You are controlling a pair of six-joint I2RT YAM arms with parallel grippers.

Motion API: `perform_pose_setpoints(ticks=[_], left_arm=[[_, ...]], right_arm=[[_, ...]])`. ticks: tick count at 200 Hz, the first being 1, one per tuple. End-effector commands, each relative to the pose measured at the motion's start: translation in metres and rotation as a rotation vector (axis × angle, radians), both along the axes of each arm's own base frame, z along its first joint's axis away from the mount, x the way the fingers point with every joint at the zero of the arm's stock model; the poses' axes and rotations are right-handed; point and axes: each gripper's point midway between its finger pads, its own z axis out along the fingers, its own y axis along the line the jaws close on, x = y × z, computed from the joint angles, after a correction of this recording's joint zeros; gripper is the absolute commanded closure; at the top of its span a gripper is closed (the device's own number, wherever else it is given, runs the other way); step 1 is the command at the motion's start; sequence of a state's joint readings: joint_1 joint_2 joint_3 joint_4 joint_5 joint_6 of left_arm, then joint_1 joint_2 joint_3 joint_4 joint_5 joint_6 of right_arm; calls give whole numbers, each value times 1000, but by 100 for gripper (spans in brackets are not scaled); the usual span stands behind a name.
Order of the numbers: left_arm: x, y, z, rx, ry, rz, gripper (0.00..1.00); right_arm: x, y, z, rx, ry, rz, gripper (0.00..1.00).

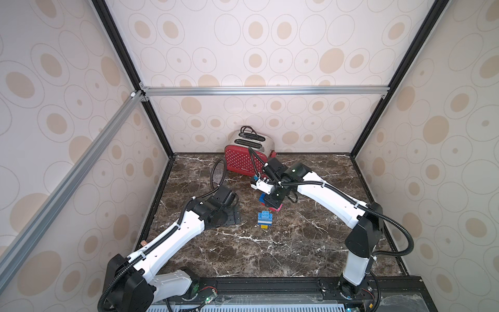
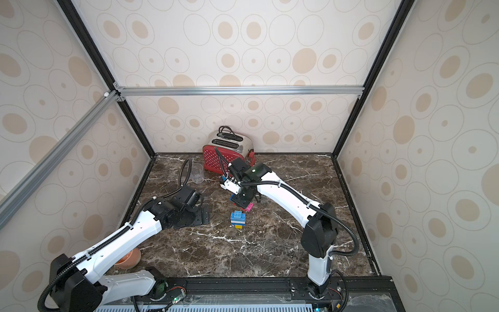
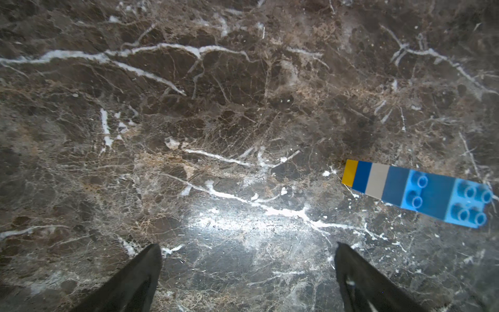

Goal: Assemble a carrot with lego
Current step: Assemble the lego brick with the lego brick.

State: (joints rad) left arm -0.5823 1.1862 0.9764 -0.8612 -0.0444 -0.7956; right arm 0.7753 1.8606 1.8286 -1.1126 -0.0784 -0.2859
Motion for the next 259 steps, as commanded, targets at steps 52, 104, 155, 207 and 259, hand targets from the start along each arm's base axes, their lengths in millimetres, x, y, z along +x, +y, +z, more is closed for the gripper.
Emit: perform_pose_setpoints(ticks=[52,104,155,207,259], left_arm=[[9,-14,4,-210,-63,-80,1],[12,-14,3,-232,-45,-117,1],[14,-12,-1,-232,-29,-139,1],[14,-11,-6,-226,-16,-144,1],[14,-10,-8,-223,-14,-144,1]], right_arm=[[-21,9,15,-90,6,275,92],[-25,11,4,-92,23,339,92],[-27,17,-8,-82,47,376,92],[-28,14,-21,-106,62,394,92],[-26,12,-28,-125,63,387,92]])
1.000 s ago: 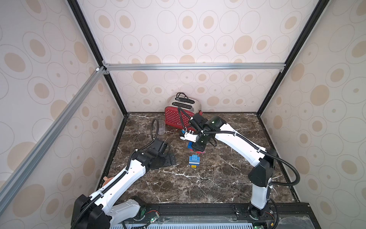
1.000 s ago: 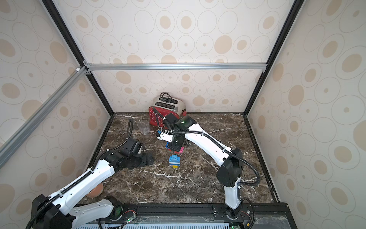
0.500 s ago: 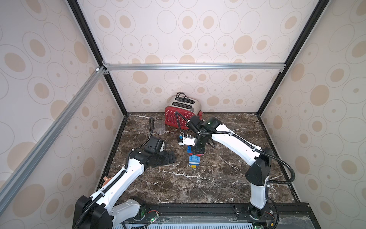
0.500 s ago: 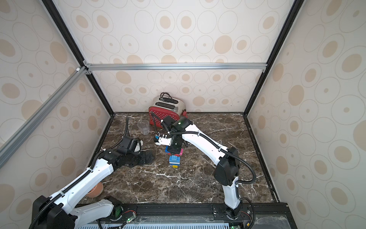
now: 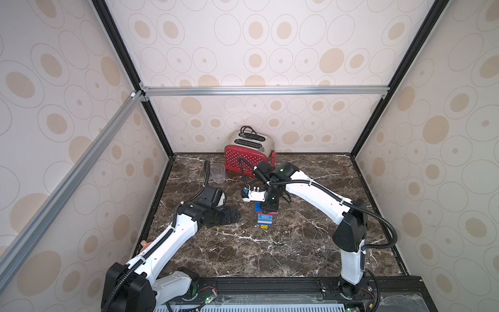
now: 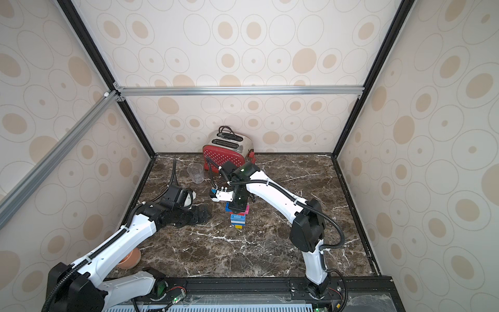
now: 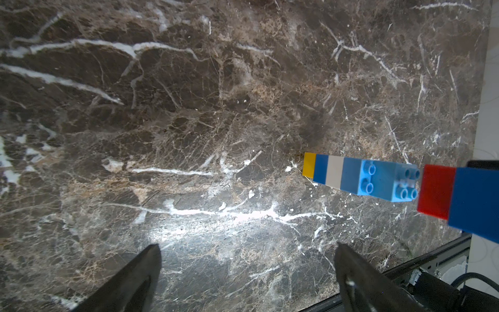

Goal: Assemble a carrot with lego
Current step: Assemble the lego brick with the lego brick.

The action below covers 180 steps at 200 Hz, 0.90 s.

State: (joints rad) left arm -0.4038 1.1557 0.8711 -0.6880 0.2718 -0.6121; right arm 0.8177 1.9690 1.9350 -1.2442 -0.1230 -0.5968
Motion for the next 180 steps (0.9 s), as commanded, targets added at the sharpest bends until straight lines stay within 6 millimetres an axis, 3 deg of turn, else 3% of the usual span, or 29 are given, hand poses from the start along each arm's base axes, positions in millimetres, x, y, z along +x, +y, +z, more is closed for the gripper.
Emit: perform_pose_setpoints(ticks=[1,180], left_arm=[[4,0,2,0,-19,-15,1],[3,2,1,1,-15,-17,1]], right_arm=[[-4,-2,-11,-29,18,33,92],[-9,-4,-30,-72,53,38,92]])
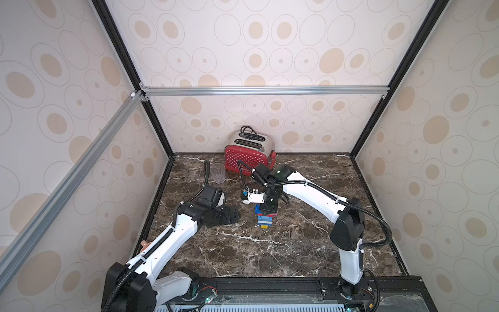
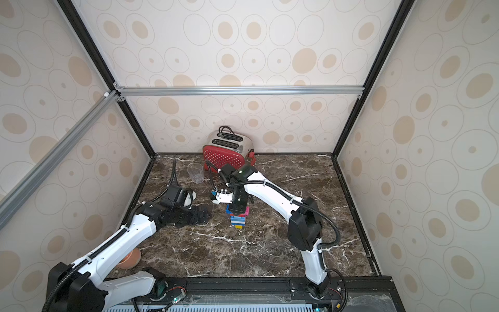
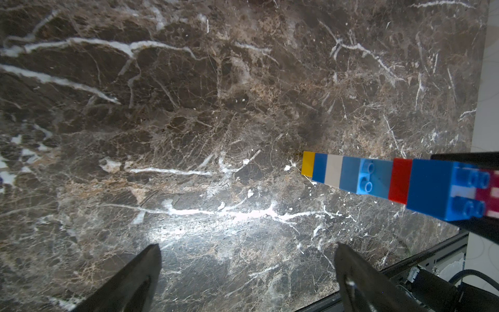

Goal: Assemble a carrot with lego
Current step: Assemble the lego brick with the lego brick.

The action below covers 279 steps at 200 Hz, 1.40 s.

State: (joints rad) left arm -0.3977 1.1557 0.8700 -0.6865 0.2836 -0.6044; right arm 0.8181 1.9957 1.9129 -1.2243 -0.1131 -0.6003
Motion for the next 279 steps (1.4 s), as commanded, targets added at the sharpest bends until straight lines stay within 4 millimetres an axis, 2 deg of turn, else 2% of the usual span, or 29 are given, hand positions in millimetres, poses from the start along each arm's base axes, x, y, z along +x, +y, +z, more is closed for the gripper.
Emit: perform_pose_setpoints(ticks=[1,40,91,164,279], left_arm=[[3,2,0,7,-15,-11,1],[3,3,0,8,-13,-12,1],[4,3,1,6,-15,-12,1],[4,4,-1,10,-13,-9,1],[5,5,4,11,-22,-10,1]], right_arm=[[-11,-5,-13,-44,42,35,92],[-13,-8,-10,-35,32,40,91],[-18,-11,-14,-36,25,59,92],[-4,-15,-20,-55,-57,53,95],[1,-9,9,13,-96,24,96]])
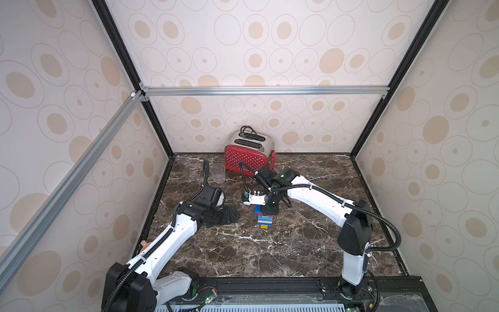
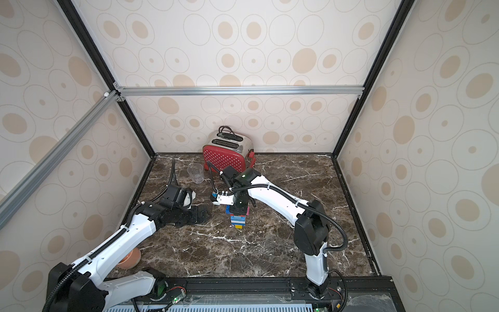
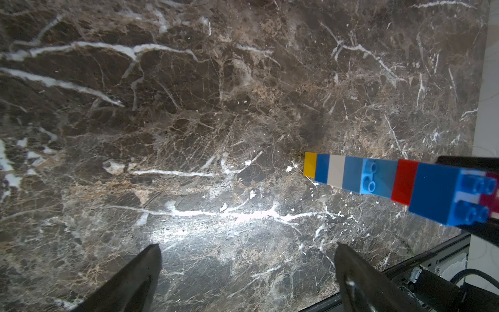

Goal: Assemble a carrot with lego
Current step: Assemble the lego brick with the lego brick.

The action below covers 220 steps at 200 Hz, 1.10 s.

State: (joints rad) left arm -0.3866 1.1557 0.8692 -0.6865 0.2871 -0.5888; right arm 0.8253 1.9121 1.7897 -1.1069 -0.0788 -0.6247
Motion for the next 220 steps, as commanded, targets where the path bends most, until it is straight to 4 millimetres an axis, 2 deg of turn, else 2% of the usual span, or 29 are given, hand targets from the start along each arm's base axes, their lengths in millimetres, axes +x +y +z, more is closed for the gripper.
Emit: perform_pose_setpoints(ticks=[1,40,90,182,220], left_arm=[[4,2,4,8,-19,-6,1],[4,3,5,10,-16,-6,1],[5,3,6,8,-18,-6,1],[5,3,4,8,-13,-7,1],[4,4,3,12,-12,-8,1]], right_arm=[[-1,-7,8,-19,-14,-2,96],[0,-4,17,14,-10,-16,96],[-6,-3,20,41,26,-11,96],[-3,-4,-11,-30,59,-1,96],[-6,-1,-12,-16,82,5,96]])
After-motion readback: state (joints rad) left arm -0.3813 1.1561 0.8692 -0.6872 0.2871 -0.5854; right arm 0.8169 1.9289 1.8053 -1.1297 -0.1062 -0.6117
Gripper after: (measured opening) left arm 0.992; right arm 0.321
